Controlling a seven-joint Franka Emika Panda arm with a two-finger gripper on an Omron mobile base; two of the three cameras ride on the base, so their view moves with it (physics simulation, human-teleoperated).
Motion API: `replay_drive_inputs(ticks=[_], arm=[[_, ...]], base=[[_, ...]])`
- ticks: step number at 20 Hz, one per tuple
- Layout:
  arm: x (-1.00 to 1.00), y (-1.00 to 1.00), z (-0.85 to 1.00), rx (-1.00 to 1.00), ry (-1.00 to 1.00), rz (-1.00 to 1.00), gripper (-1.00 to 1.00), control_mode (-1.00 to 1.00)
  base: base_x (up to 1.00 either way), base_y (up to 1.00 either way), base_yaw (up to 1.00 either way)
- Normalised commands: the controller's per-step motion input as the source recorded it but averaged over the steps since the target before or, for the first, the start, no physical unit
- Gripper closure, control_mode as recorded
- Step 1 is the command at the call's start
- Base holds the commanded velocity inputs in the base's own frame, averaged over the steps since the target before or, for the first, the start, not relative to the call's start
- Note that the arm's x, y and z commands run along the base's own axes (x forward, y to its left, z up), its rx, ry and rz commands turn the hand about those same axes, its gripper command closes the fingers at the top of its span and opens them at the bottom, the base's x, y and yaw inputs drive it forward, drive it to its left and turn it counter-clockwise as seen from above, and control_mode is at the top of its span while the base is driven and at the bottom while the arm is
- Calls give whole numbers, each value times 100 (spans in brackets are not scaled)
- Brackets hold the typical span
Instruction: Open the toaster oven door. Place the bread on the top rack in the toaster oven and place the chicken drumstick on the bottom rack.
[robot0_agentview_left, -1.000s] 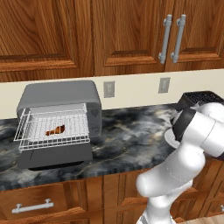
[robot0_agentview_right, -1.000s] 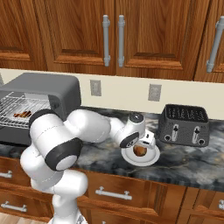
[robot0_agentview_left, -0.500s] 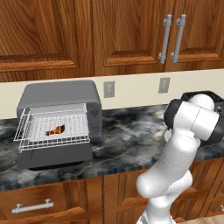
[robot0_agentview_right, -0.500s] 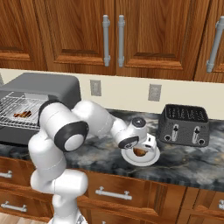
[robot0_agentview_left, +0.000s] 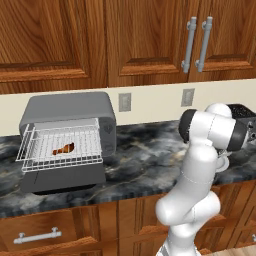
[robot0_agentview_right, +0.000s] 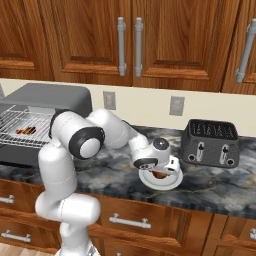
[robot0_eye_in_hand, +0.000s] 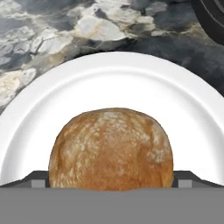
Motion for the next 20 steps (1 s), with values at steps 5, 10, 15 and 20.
replay_drive_inputs(ticks=[5,10,15,20], arm=[[-2,0,-8,3,0,5,100,-100],[-28,7,27,18,-3,9,100,-100],[-21,36,78,15,0,13,100,-100],[-8,64,99,5,-5,15,100,-100]], base=[[0,0,0],[0,0,0],[0,0,0],[0,0,0]])
